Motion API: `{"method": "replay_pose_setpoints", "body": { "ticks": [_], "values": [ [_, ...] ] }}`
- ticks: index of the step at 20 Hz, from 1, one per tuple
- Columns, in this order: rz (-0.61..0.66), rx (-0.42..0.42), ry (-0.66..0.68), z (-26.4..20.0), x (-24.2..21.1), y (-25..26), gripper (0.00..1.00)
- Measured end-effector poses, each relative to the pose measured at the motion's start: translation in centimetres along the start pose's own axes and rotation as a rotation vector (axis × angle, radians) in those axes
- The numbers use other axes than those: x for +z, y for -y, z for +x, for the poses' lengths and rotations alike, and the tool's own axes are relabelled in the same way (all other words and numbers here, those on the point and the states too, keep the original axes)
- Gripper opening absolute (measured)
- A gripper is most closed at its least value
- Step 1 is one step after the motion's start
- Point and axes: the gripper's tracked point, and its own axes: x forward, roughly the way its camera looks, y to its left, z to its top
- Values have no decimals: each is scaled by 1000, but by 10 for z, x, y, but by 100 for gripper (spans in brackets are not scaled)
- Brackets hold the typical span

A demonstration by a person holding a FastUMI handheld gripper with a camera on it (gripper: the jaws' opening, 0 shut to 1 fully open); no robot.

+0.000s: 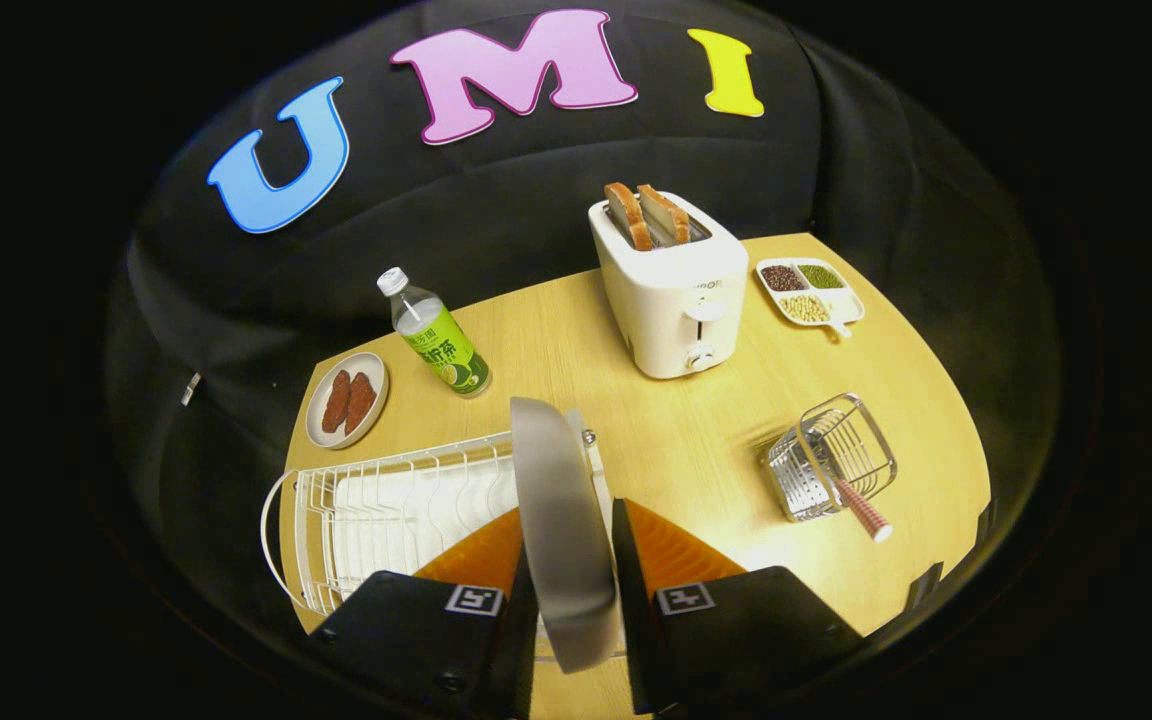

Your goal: Take the plate from the dish rack, then take the spoon from the basket and place it into the plate.

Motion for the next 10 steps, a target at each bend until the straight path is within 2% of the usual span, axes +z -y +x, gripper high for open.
{"method": "replay_pose_setpoints", "body": {
  "ticks": [3,6,10],
  "values": [
    [-31,-17,-4,-4,2,0,36],
    [-90,-85,28,-9,3,6,30],
    [-122,-119,50,-16,1,0,29]
  ]
}}
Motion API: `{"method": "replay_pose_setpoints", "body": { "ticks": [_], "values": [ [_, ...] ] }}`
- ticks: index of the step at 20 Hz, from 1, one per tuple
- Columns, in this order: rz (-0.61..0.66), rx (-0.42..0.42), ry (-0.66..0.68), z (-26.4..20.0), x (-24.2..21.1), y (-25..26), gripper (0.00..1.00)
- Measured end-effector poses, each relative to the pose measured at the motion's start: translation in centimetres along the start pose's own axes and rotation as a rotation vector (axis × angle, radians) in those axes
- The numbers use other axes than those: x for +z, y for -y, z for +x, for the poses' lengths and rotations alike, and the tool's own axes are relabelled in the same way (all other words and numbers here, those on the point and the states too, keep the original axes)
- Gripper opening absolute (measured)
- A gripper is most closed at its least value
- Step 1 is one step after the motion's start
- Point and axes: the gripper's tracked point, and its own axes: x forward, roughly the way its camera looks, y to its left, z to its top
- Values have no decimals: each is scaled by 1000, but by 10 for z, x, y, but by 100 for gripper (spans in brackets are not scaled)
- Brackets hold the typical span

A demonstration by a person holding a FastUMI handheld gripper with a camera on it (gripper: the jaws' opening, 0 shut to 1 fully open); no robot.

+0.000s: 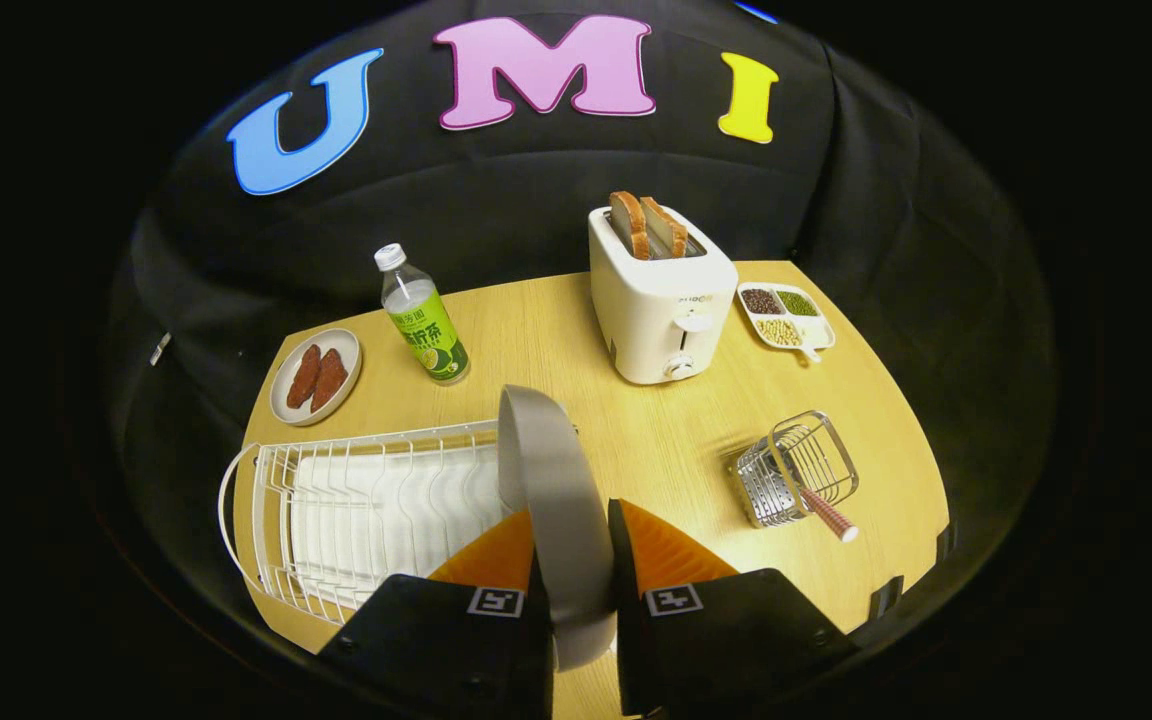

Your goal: Take the plate from the dish rack, then take the spoon from the basket and place it into the plate.

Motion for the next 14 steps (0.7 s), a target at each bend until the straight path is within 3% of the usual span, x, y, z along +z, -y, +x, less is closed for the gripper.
{"method": "replay_pose_setpoints", "body": {
  "ticks": [7,14],
  "values": [
    [-31,-58,19,-10,3,3,29],
    [-224,-133,78,-13,17,-13,29]
  ]
}}
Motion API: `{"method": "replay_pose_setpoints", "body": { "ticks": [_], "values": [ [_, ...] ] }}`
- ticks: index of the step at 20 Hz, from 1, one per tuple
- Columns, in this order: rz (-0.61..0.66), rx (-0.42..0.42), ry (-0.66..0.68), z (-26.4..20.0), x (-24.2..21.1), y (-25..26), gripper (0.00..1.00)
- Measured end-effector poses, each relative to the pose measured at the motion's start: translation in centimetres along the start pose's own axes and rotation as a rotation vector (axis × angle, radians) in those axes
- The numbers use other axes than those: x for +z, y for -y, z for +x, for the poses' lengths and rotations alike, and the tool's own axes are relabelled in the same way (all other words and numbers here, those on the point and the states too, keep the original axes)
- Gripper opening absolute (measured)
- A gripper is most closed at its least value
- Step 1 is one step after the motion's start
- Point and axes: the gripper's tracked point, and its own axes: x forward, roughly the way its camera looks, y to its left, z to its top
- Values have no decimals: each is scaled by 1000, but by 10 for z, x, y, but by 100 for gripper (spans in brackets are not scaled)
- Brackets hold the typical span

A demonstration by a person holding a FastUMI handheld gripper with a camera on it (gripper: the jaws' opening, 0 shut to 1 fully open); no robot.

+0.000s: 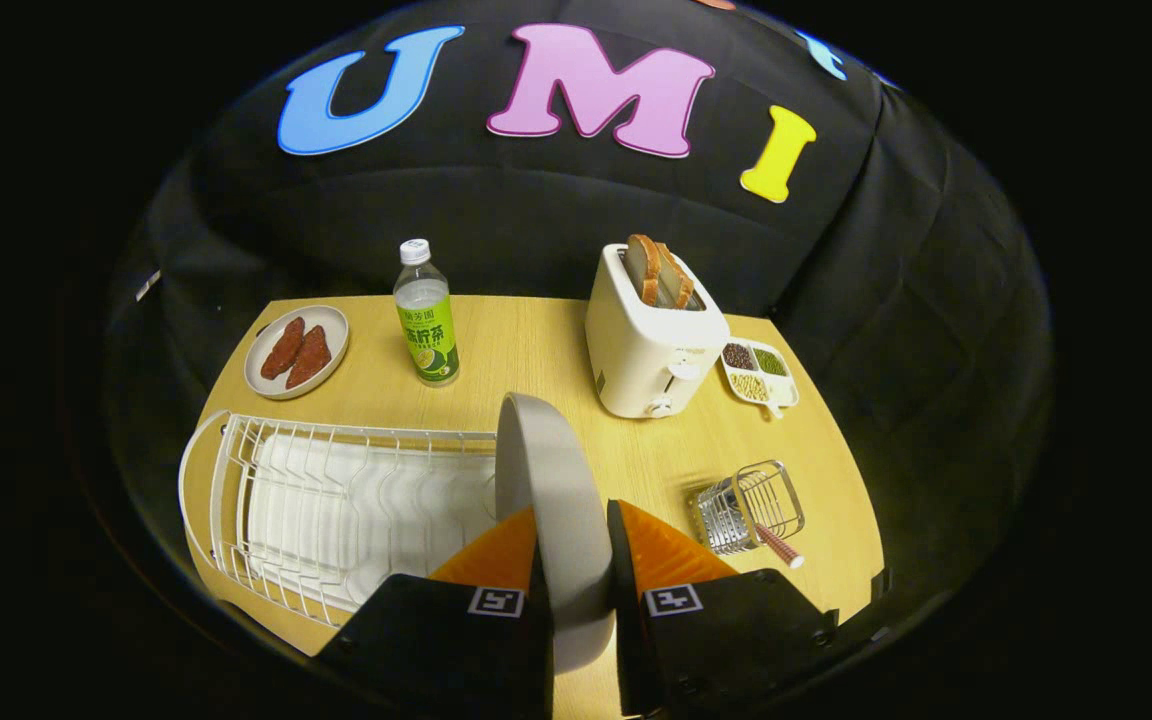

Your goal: Take the plate from the dish rack, then take the spoon from the basket and place it into the plate.

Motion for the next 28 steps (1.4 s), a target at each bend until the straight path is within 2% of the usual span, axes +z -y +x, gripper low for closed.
{"method": "replay_pose_setpoints", "body": {
  "ticks": [2,5,10,12,15,20,24,28],
  "values": [
    [-74,-16,13,0,3,-4,29],
    [-98,-35,32,-5,10,-4,29],
    [1,-55,33,-4,19,20,28],
    [41,-31,29,-8,18,26,25],
    [50,-16,25,-10,8,38,24],
    [116,91,11,-35,-10,56,23],
    [161,192,55,-74,-10,85,23],
    [216,271,59,-108,-30,118,23]
  ]
}}
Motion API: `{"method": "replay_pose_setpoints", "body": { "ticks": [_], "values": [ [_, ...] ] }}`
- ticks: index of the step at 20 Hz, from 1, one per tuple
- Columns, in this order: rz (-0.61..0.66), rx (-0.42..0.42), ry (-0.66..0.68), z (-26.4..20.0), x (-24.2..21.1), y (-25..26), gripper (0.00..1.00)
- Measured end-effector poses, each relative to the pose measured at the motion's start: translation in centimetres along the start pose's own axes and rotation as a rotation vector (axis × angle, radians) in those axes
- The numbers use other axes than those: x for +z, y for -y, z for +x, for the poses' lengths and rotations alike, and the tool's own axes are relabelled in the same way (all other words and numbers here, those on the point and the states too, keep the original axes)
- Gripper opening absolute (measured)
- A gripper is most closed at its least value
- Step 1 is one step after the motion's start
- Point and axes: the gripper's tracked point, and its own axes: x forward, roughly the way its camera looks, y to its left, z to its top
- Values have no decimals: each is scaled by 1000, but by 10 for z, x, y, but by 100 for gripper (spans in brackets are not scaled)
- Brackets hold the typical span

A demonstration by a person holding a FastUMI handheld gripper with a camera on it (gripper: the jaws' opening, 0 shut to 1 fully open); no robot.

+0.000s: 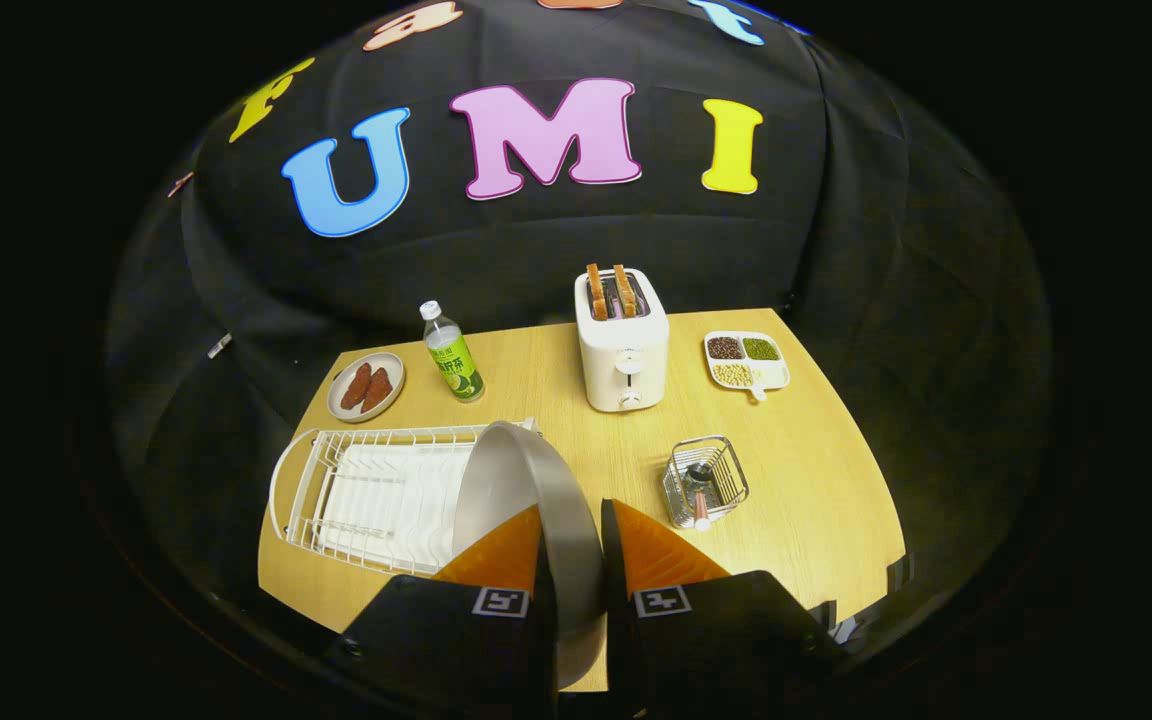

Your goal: Take the plate from the dish rack, then take the spoon from the basket and place it into the plate.

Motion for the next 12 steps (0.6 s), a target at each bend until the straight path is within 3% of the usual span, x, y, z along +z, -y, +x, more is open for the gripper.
{"method": "replay_pose_setpoints", "body": {
  "ticks": [5,12],
  "values": [
    [102,85,-31,-29,-41,33,23],
    [215,175,-164,-14,-111,98,23]
  ]
}}
